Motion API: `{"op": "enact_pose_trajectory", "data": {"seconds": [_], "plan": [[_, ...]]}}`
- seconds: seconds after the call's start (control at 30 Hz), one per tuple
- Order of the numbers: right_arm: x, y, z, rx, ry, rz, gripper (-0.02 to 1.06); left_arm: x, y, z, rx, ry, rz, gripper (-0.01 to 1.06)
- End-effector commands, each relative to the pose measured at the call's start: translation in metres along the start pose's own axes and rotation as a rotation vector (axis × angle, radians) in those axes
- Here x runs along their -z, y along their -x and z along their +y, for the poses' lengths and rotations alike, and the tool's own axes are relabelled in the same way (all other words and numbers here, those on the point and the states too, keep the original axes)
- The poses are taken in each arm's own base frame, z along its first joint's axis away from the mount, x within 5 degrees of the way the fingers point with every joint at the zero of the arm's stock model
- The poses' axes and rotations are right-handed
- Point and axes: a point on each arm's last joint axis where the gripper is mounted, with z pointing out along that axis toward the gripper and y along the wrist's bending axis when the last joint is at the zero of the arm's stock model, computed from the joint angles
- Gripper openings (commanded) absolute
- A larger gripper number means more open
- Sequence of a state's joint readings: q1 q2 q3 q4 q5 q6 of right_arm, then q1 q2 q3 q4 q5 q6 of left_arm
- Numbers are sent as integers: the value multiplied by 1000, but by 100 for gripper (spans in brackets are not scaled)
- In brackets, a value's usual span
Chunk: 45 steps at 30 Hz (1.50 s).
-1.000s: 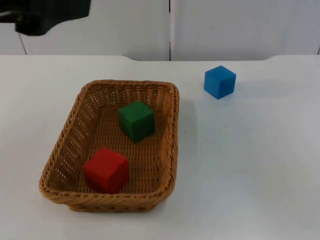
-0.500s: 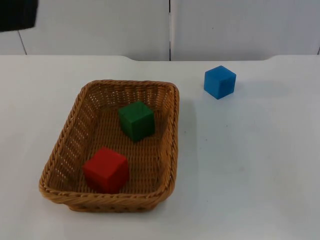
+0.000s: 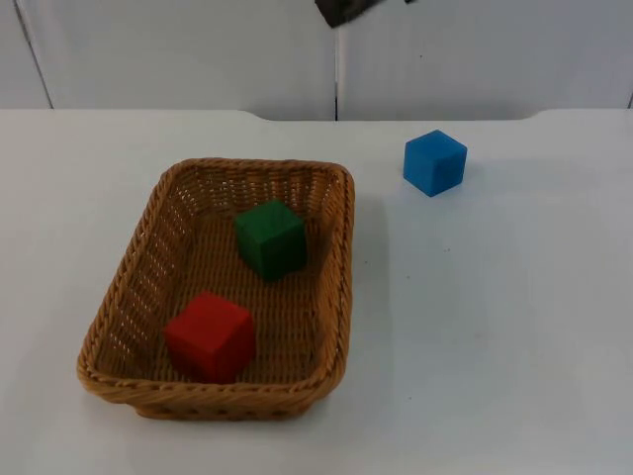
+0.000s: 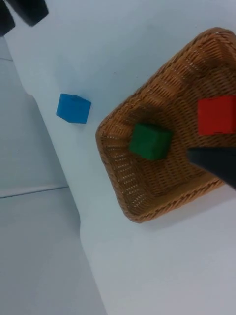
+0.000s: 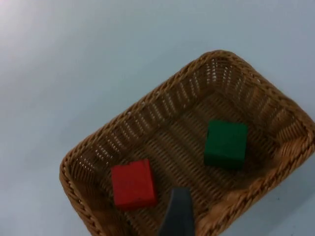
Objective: Pick up one cube with each hand and place exactly two cubes into the same basket, leaving the remaining cube outside.
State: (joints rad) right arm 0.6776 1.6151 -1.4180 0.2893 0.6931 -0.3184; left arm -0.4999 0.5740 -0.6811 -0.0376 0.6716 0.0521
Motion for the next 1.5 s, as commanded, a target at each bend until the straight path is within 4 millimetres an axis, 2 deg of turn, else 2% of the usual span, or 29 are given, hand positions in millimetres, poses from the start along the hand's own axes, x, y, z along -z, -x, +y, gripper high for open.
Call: {"op": "enact_pose_trajectory", "data": {"seconds": [0.0,0.57,0.87,1.07,1.33,1.47], "plan": [[9,-9,4,12,-10,-38,66,5,-2,0,4,3,0,86],[57,-83,15,-2,-63,-127,66,49,-25,0,-14,17,-39,86],[78,-103,20,-2,-67,-162,66,56,-50,-1,-12,13,-41,86],[88,-117,23,3,-70,-175,66,65,-55,-2,4,7,-73,86],[100,-140,27,2,-70,-184,66,72,-68,-2,4,19,-2,86],[111,-152,30,7,-73,-216,66,82,-73,-4,18,-6,-54,86]]}}
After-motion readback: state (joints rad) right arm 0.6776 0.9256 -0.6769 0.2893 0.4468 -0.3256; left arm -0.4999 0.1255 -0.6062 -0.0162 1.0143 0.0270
